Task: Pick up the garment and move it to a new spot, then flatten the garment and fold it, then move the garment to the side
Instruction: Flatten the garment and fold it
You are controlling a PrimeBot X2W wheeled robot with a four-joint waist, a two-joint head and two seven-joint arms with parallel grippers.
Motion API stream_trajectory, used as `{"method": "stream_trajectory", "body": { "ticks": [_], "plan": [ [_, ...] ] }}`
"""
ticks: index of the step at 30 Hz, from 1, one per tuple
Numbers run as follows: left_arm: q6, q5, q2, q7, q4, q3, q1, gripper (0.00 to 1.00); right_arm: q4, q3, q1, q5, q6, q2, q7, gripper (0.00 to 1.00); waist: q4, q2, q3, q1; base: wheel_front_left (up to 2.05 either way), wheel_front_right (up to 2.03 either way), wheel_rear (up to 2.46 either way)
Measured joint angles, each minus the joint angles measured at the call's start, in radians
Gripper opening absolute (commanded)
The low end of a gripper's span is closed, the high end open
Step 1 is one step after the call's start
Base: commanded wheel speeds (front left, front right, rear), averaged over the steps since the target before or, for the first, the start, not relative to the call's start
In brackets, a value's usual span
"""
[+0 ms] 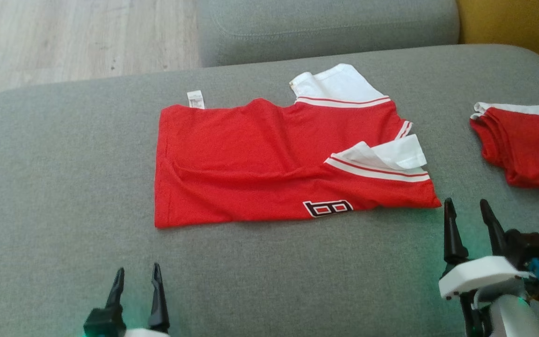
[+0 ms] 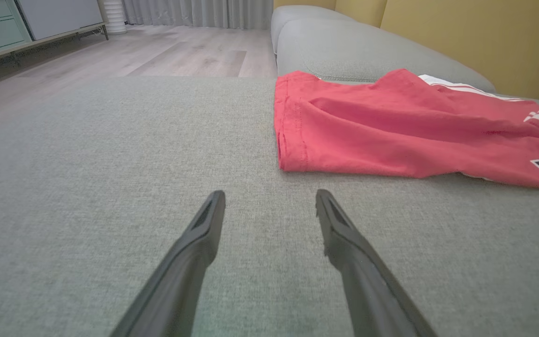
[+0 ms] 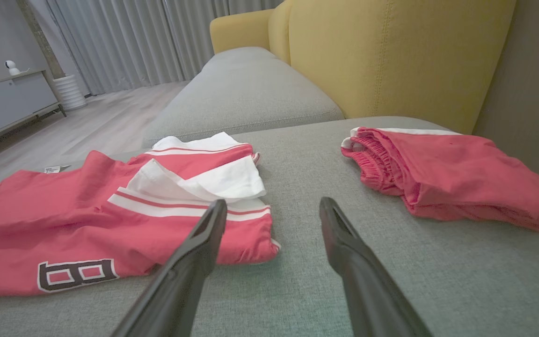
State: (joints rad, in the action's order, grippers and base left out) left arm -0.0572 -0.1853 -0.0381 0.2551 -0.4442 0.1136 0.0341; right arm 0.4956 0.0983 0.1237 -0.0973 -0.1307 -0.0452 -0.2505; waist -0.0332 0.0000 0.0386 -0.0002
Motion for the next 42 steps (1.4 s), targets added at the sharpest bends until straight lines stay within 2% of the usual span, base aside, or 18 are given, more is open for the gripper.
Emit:
{"method": "stream_trajectory", "body": {
  "ticks": [7,12,16,24,29,34,35,36,37,38,39,42],
  "plan": [
    [-0.004,-0.001,-0.002,0.000,0.009,0.009,0.029,1.00,0.015,-0.004,-0.013,-0.008,0.000,0.000,0.000,1.00,0.003,0.0000,-0.004,0.0001,0.00,0.00,0.00],
    [0.033,-0.044,-0.003,0.000,0.012,0.012,0.008,1.00,0.015,-0.020,-0.009,-0.020,0.000,0.000,0.000,1.00,0.002,0.0000,0.021,0.0002,0.00,0.00,0.00],
    [0.071,-0.053,-0.003,0.000,-0.001,0.010,-0.077,1.00,0.013,-0.033,0.012,-0.040,0.000,0.000,0.000,1.00,-0.002,0.0000,0.057,0.0003,0.00,0.00,0.00],
    [0.121,-0.053,-0.001,0.000,-0.152,-0.049,-0.294,1.00,-0.009,-0.076,0.105,-0.072,0.000,0.000,0.000,1.00,-0.027,0.0000,0.158,0.0005,0.00,0.00,0.00],
    [0.146,-0.054,0.001,0.000,-0.264,-0.061,-0.344,1.00,-0.014,-0.081,0.136,-0.080,0.000,0.000,0.000,1.00,-0.050,0.0000,0.204,0.0005,0.00,0.00,0.00],
    [0.163,-0.113,0.000,0.013,-0.300,-0.049,-0.390,1.00,0.003,-0.051,0.164,-0.079,0.000,-0.001,0.000,1.00,-0.059,0.0000,0.236,0.0003,0.00,0.00,0.00],
    [0.164,-0.124,0.000,0.017,-0.307,-0.040,-0.398,0.89,0.016,-0.043,0.170,-0.079,0.000,-0.001,0.000,1.00,-0.058,0.0000,0.239,0.0003,0.00,0.00,0.00],
    [0.164,-0.132,0.000,0.019,-0.314,-0.032,-0.404,0.64,0.030,-0.039,0.176,-0.079,0.000,-0.001,0.000,1.00,-0.055,0.0000,0.240,0.0002,0.00,0.00,0.00],
    [0.164,-0.145,-0.001,0.019,-0.318,-0.018,-0.407,0.44,0.040,-0.040,0.178,-0.080,0.000,-0.001,0.000,1.00,-0.053,0.0000,0.241,0.0002,0.00,0.00,0.00],
    [0.165,-0.157,-0.003,0.019,-0.323,-0.006,-0.413,0.24,0.056,-0.047,0.179,-0.086,0.000,-0.001,0.000,1.00,-0.051,0.0000,0.243,0.0002,0.00,0.00,0.00],
    [0.169,-0.168,-0.006,0.019,-0.329,0.010,-0.419,0.10,0.079,-0.060,0.183,-0.097,0.000,-0.001,0.000,1.00,-0.048,0.0000,0.245,0.0002,0.00,0.00,0.00],
    [0.173,-0.193,-0.016,0.020,-0.332,0.052,-0.427,0.13,0.134,-0.070,0.206,-0.111,0.000,0.000,0.000,1.00,-0.042,0.0000,0.250,0.0002,0.00,0.00,0.00]
  ]
}}
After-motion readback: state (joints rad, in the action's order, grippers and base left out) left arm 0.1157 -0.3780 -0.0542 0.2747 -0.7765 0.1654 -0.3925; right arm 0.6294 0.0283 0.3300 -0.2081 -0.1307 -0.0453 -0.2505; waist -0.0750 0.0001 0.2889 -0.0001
